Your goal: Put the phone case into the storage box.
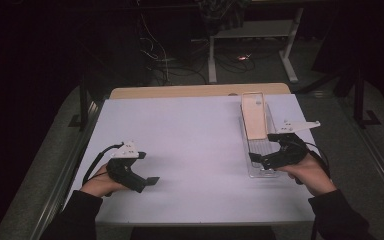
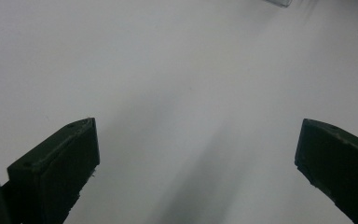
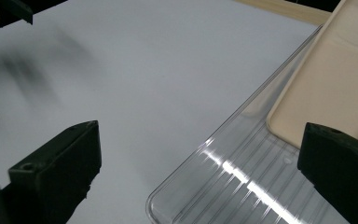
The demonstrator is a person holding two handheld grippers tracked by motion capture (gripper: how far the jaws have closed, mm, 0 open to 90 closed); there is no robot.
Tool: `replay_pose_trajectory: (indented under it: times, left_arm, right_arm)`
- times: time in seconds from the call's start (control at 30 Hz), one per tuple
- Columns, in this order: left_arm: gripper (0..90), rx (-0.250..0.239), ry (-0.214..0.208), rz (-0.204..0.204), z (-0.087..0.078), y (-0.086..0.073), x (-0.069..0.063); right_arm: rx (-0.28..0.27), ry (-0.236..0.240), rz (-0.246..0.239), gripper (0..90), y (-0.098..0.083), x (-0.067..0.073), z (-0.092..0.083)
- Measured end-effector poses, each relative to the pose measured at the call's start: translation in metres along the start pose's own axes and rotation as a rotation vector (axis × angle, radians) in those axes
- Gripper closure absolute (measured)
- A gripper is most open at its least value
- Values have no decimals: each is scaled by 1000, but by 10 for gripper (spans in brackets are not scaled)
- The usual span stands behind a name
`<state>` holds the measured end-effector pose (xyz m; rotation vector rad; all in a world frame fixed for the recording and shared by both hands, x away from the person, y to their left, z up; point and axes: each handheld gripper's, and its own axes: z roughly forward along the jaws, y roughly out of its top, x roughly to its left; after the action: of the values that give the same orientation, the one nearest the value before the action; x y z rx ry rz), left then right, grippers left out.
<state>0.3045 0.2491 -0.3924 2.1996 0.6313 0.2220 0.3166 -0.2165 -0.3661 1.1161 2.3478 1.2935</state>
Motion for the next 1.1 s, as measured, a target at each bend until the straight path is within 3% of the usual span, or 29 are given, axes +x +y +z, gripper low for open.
replay_pose_trajectory:
  times: [0.33, 0.73, 1.1]
  left_arm:
    - [0, -2, -14, -18, -3, 2, 1]
    - [0, -31, -19, 0, -13, 9, 2]
    - [0, -26, -30, 19, -12, 9, -1]
  right_arm:
    - [14, 16, -6, 0, -18, 5, 2]
    - [15, 21, 1, 0, -29, 4, 4]
    - [24, 18, 1, 0, -34, 2, 1]
